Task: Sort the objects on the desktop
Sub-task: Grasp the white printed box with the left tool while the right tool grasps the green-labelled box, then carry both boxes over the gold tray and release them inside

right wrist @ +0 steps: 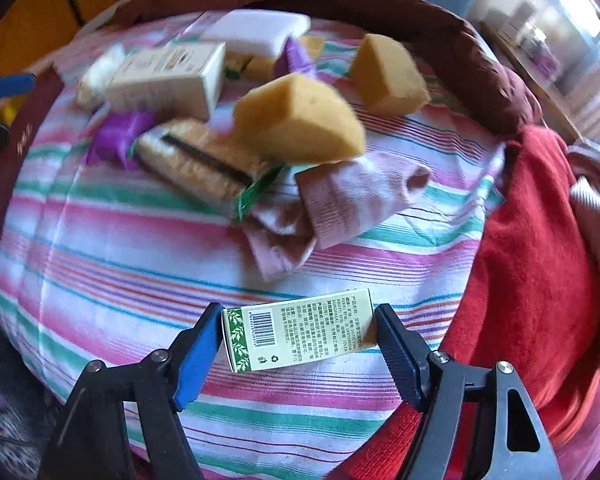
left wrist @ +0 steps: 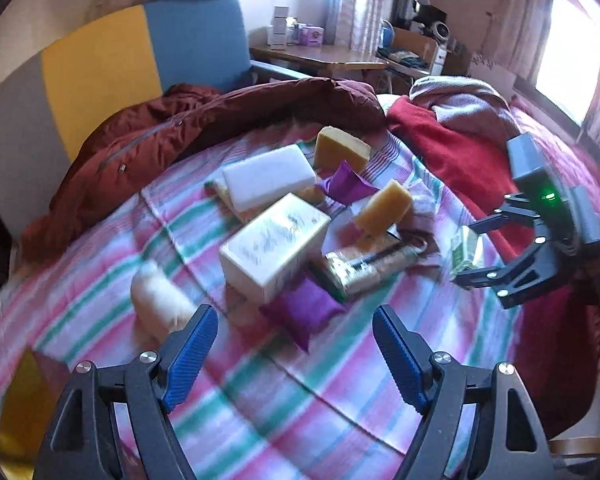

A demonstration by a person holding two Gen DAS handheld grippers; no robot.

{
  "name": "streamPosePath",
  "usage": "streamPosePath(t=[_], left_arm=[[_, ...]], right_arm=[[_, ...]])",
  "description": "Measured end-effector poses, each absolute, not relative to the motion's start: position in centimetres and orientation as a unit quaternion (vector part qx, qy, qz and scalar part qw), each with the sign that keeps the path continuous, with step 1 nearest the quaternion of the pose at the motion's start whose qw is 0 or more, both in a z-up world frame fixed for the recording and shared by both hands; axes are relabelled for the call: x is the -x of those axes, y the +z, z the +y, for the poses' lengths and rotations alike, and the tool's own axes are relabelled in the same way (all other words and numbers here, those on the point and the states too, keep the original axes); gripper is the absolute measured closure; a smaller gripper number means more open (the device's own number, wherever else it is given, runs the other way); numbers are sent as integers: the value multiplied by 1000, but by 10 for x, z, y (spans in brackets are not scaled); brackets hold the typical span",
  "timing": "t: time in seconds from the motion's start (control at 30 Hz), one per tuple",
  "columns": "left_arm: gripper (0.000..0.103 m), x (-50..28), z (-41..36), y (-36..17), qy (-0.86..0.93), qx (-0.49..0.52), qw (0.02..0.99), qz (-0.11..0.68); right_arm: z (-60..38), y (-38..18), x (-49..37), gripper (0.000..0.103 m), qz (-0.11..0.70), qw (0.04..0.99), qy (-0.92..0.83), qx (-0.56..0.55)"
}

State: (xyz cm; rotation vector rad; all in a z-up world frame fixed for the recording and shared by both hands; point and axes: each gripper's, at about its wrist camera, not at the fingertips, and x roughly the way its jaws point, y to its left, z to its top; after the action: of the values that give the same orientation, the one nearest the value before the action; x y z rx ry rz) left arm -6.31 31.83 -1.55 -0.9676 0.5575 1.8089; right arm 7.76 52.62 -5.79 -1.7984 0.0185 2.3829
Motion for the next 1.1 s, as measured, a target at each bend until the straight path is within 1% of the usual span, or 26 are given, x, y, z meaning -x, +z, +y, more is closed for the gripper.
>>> streamPosePath(t=[0.17,0.3,0.37,0.53,0.67,0.73,0.77,0.8,0.83,0.87,0.9,0.93,1.1], left_arm=[[22,82,349,-29,724,409,491,260],[22,97,370,-44,717,409,486,288],[22,102,378,-49,710,413,488,294],[23,112,397,-61,700,406,497,314],[23,116,409,-69,682,419,511,312],[31,116,414,-76,680,421,508,321],[31,117,415,-79,680,421,506,324],[34,117,416,-81,679,422,506,325],[39,117,417,-82,677,422,508,325],[41,116,417,-82,679,418,509,325],[46,114,417,-82,679,414,512,324],[49,112,417,-82,680,410,515,324],[50,107,413,-80,689,410,512,307]], right_arm=[[540,-43,-89,27,69,80,816,568],[539,-46,-93,27,85,79,814,570],[520,-48,-87,27,83,75,814,570],[529,-53,-83,27,98,70,814,568],[536,-55,-82,27,114,71,813,566],[540,-58,-80,27,119,72,813,566],[540,-57,-80,27,119,73,813,565],[542,-59,-78,27,120,73,813,565],[542,-58,-78,27,121,73,813,565],[543,-59,-77,27,121,74,813,565],[543,-59,-77,27,120,75,813,565],[542,-59,-77,27,121,74,812,566],[541,-60,-77,27,118,75,812,567]])
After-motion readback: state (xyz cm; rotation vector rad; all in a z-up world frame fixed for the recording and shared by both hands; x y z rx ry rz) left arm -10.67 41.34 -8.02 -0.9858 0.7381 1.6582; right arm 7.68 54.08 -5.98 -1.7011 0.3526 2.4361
